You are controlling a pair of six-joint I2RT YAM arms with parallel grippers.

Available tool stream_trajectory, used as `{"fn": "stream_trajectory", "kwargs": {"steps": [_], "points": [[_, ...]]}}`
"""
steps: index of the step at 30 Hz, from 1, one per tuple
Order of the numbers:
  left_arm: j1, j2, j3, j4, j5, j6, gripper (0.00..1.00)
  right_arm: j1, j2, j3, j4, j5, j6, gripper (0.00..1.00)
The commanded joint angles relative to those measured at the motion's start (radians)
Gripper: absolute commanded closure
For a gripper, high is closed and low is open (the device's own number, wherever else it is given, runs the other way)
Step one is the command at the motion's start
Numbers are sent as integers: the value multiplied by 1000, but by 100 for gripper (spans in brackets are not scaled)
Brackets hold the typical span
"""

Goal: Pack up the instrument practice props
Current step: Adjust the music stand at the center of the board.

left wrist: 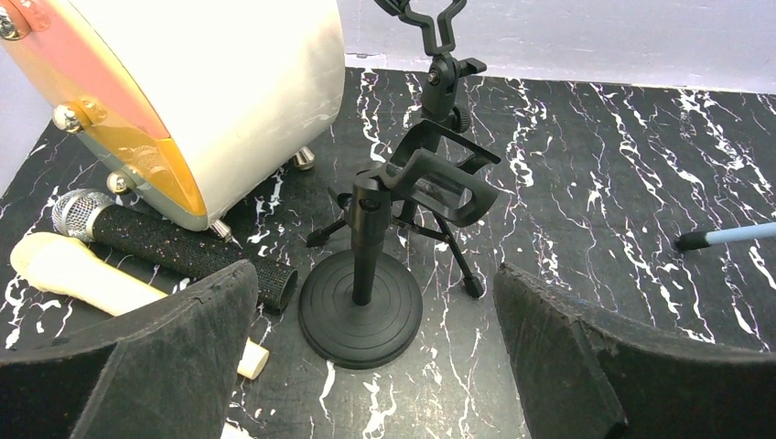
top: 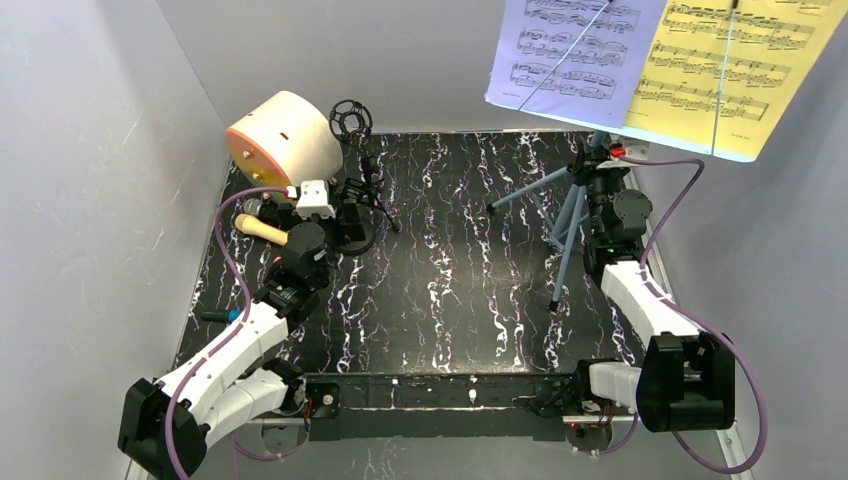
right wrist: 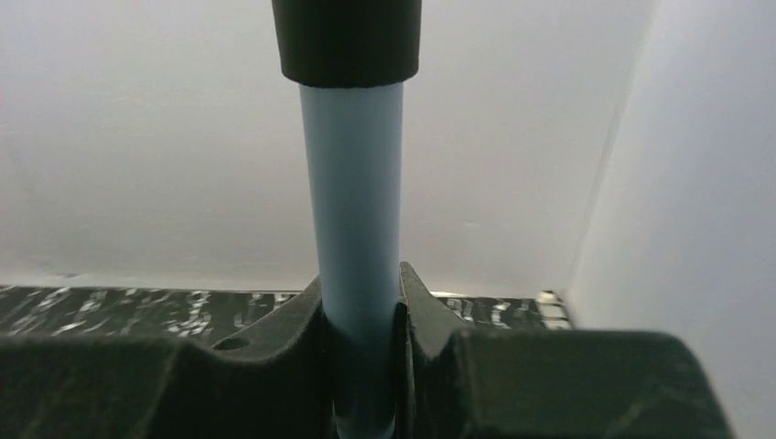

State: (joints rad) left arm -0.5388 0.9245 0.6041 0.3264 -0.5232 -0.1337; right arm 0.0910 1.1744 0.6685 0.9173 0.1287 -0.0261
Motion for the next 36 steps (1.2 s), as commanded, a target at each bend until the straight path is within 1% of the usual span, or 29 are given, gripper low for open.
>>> {"fn": "stream_trajectory", "kwargs": {"steps": [1,9,13,18,26,29,31,33,36], "points": [[-4,-7,31,-7,-3,-7,2,9,25,91,62,-266,124,99],[-4,-34,21,12,23,-34,2,31,181,237,111,-527,273,99],[-4,-35,24,33,84,-78,2,39,279,312,159,-647,350,99],[-4,-5,42,51,158,-128,2,47,387,381,264,-770,470,99],[-4,67,165,20,298,-218,2,53,491,491,268,-926,533,99],[-4,83,217,-20,346,-254,2,56,506,495,267,-982,555,99],[-4,85,254,-56,384,-273,2,55,506,480,261,-991,557,98],[-4,80,297,-98,421,-291,2,55,503,460,254,-993,558,92],[-4,73,387,-195,473,-297,2,54,485,427,219,-981,554,68]]}}
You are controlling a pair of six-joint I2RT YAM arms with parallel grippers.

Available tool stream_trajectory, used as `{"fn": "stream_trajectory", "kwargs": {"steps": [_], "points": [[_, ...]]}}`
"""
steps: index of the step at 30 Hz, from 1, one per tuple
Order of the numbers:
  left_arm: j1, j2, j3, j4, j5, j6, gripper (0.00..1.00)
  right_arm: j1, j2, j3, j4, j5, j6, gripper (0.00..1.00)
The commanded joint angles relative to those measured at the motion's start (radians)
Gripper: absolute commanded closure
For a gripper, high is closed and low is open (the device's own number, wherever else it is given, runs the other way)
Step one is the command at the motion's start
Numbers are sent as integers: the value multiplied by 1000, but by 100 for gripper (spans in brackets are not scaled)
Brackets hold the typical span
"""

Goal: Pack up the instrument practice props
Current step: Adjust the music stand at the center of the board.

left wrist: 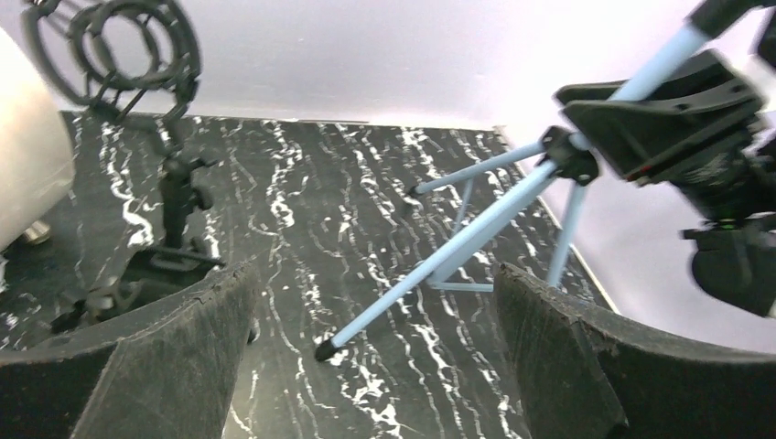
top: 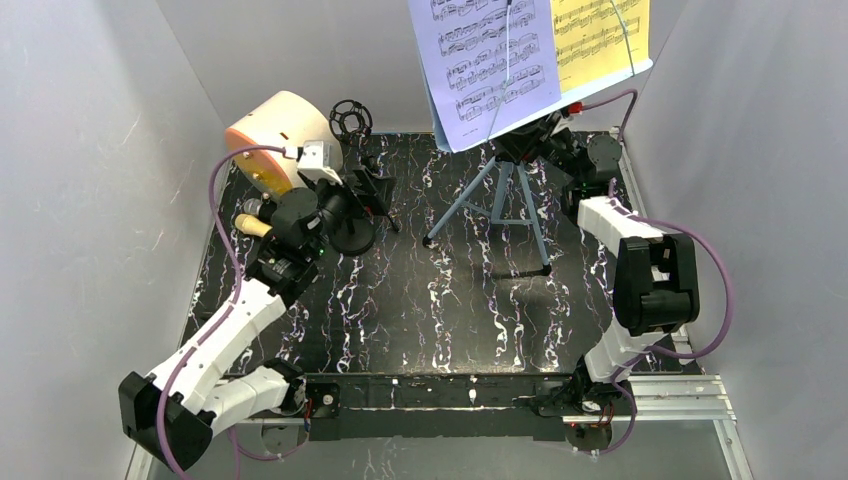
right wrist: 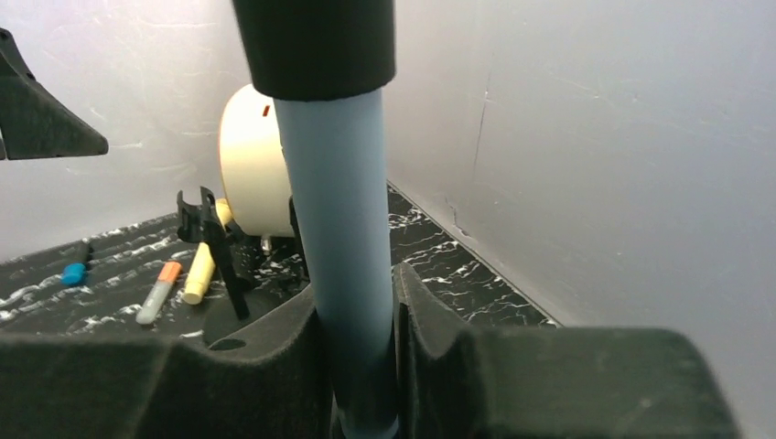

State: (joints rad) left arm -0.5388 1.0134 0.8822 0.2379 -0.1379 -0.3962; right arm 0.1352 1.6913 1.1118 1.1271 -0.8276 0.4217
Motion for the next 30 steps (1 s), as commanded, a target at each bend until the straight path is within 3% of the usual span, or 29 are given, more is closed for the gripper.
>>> {"fn": "stream_trajectory", "kwargs": {"steps": [1,6,10,17,19,23,26,30], "points": [[-4,-16,141,-140,101,-35,2,10,-43,-26,-12,-17,97,60],[-4,-10,296,-283,166,-23,2,10,-131,-101,-143,63,23,31],[-4,13,401,-353,195,-17,2,10,-234,-175,-295,148,-45,18],[-4,88,585,-415,277,-14,2,9,-459,-216,-778,311,-77,8],[-4,107,619,-416,291,-21,2,10,-519,-193,-987,381,-52,2],[-4,156,687,-429,354,-44,2,10,-614,-111,-1335,505,-4,1],[-4,194,712,-399,430,-98,2,10,-677,-57,-1472,432,-84,1],[-4,223,760,-399,455,-129,2,10,-784,39,-1504,373,-135,1]]}}
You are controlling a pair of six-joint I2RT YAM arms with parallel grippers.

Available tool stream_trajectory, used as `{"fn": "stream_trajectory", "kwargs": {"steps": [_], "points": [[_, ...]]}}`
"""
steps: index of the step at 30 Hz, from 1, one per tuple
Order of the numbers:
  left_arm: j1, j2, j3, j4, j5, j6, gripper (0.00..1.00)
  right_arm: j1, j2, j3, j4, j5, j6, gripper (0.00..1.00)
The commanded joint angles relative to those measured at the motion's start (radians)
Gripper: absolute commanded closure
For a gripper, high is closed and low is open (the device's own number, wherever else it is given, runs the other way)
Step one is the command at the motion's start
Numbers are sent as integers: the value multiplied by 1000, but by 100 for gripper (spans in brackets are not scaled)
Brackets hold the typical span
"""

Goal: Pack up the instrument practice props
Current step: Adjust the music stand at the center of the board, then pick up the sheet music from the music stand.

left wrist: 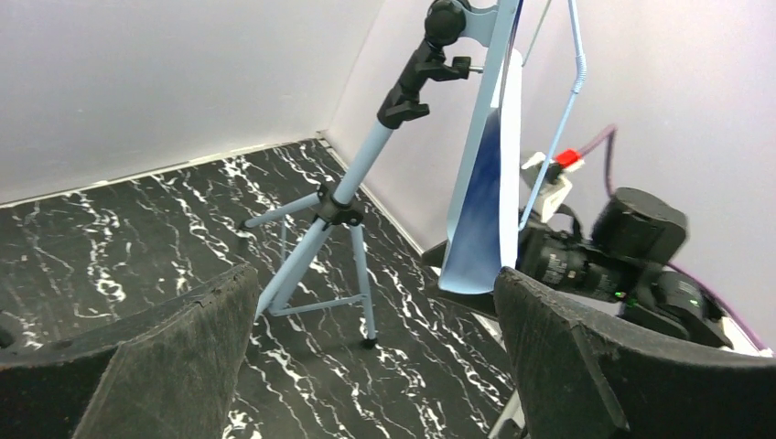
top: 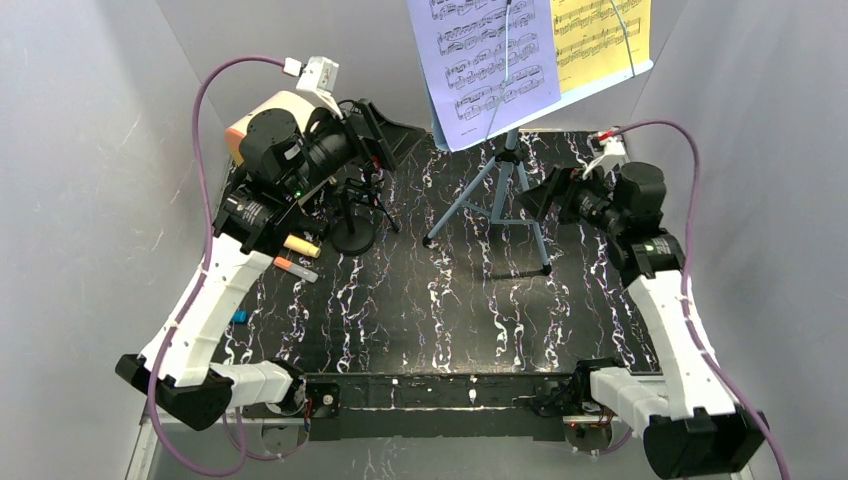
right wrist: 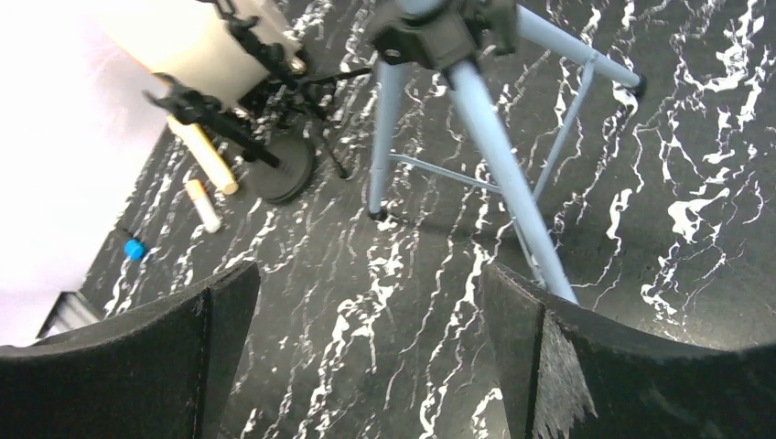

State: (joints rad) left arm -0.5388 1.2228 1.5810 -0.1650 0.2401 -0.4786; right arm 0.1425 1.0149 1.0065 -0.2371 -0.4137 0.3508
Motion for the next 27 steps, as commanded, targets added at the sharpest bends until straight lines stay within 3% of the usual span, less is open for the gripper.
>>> {"fn": "stream_trajectory", "kwargs": {"steps": [1,5,8,15,27], "points": [[-4,16,71,4,75,-52,2,2,-101,207,-184,-42,-85,1],[-4,32,112,-2,57,-62,2,3,17,560,-435,-85,-117,6],[-4,52,139,-2,44,-66,2,2,76,733,-480,-125,-97,8],[-24,126,205,-11,-15,-45,2,3,240,935,-400,-261,48,23],[-119,199,287,-14,-137,30,3,31,372,993,-36,-388,280,29]]}}
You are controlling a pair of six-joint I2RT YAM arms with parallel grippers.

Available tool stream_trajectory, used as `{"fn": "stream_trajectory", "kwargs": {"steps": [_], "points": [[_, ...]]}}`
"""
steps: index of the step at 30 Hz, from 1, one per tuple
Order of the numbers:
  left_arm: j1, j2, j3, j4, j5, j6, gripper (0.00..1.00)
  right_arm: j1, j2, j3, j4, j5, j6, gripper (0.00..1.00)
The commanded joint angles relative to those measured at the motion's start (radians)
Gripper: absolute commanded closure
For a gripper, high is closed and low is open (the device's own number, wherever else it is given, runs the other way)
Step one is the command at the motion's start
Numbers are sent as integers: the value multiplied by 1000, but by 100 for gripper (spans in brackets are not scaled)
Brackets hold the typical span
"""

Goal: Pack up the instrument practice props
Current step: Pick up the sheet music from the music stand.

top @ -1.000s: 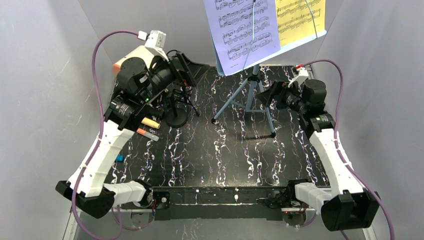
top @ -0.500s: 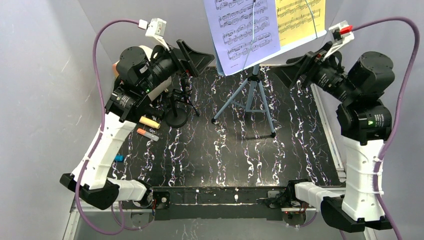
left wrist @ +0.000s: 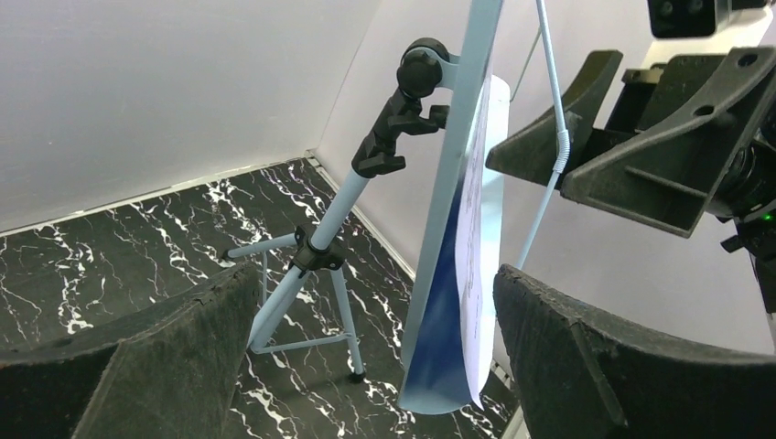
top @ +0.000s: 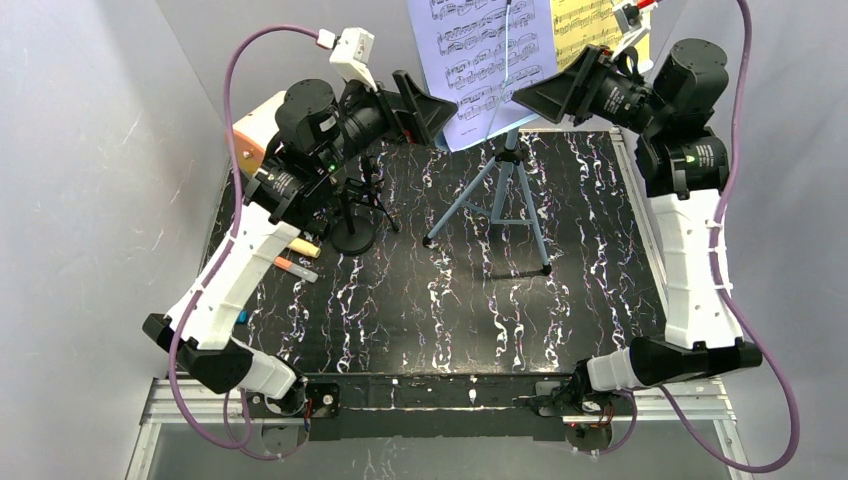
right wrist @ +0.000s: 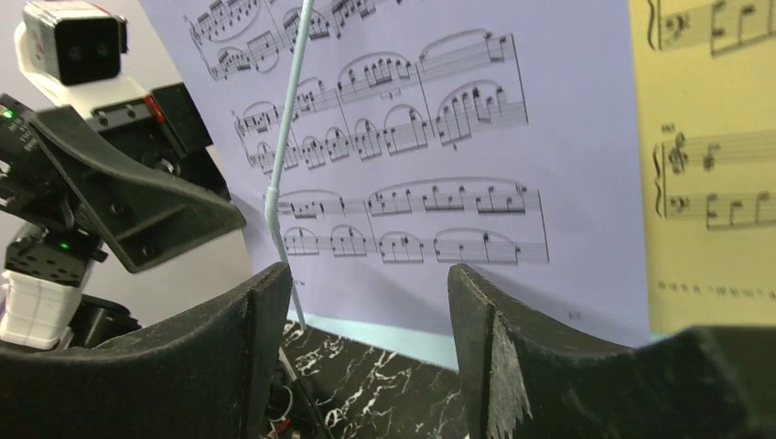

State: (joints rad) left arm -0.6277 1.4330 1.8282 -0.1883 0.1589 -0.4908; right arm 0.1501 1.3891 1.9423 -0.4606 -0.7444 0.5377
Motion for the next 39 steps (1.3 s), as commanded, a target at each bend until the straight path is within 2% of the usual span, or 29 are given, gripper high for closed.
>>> {"fn": "stream_trajectory", "kwargs": {"steps": [1,9,16,28,33,39], "points": [[-36,-8,40,14,-62,46,3,31,7,61,207,-55,100,30],[-72,19,58,20,-160,97,4,152,109,161,230,8,81,34],[-76,36,70,19,-217,142,6,166,133,171,235,83,50,45],[-77,77,109,46,-248,158,8,166,95,100,263,151,20,83],[-78,35,54,51,-333,211,16,166,72,69,263,173,0,91],[-76,-26,-9,59,-384,247,32,165,60,40,268,188,-8,92]]}}
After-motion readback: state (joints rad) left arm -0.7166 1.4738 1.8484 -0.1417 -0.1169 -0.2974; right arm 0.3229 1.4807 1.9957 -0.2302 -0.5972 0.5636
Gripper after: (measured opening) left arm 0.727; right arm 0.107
